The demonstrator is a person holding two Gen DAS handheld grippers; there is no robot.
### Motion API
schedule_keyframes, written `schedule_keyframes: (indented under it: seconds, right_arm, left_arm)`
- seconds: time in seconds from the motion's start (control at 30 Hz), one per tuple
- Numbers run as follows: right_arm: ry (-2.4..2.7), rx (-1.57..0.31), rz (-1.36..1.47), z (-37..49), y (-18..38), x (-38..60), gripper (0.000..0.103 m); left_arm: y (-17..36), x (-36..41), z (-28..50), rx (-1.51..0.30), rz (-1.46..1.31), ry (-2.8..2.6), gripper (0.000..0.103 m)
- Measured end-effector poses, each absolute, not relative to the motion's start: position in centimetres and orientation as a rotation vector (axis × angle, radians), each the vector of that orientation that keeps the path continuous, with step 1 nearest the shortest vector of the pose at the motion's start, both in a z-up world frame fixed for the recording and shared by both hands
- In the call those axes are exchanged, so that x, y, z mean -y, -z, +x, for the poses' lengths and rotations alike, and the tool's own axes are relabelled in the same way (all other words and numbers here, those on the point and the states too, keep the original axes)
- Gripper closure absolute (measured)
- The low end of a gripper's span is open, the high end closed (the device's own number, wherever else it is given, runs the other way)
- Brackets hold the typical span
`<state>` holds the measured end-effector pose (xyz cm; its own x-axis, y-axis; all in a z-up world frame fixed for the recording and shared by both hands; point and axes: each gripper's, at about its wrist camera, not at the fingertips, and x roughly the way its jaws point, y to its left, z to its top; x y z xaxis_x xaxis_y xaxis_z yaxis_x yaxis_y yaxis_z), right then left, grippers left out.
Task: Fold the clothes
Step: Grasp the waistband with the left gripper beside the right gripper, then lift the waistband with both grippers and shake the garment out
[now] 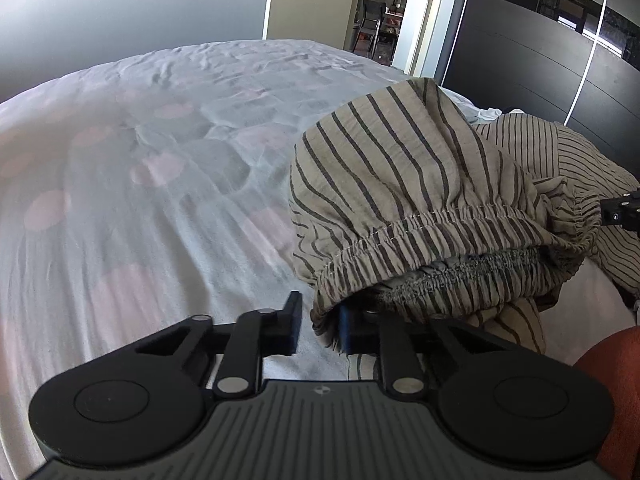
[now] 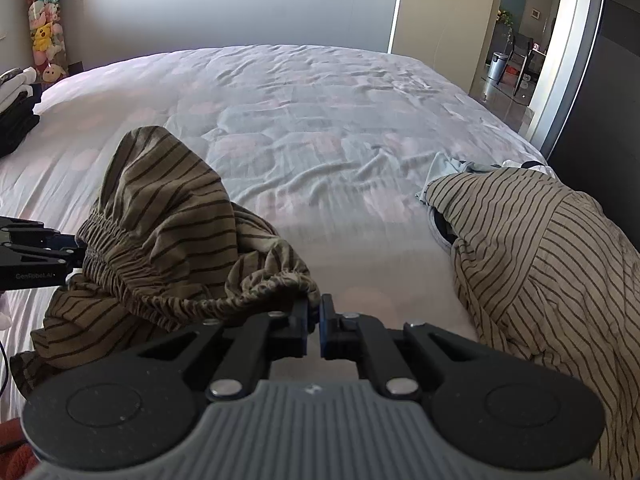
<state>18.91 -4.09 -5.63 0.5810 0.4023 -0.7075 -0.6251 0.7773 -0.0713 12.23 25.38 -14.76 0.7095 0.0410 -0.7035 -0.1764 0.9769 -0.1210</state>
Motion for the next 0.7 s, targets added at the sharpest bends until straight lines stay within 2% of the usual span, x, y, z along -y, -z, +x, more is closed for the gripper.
schedule_keyframes:
  seconds: [0.1, 0.23, 0.7]
  right_arm:
    - [-0.621, -0.698, -0.322, 18.8, 4.8, 4.0, 0.097]
    - [-0.657, -0.627, -0.306, 18.5, 2.3, 3.3, 0.097]
    - [-0.876, -0.219, -0.274, 12.2, -14.6, -1.8, 0.097]
  left_arm:
    - [13.3, -26.0, 11.6, -0.758, -0.172, -0.168, 0.096]
    - [8.7, -27.8, 9.7, -0.695, -0.127, -0.244, 0.096]
    - [-15.3, -31.3, -1.9, -0.448, -0.05, -0.431, 0.097]
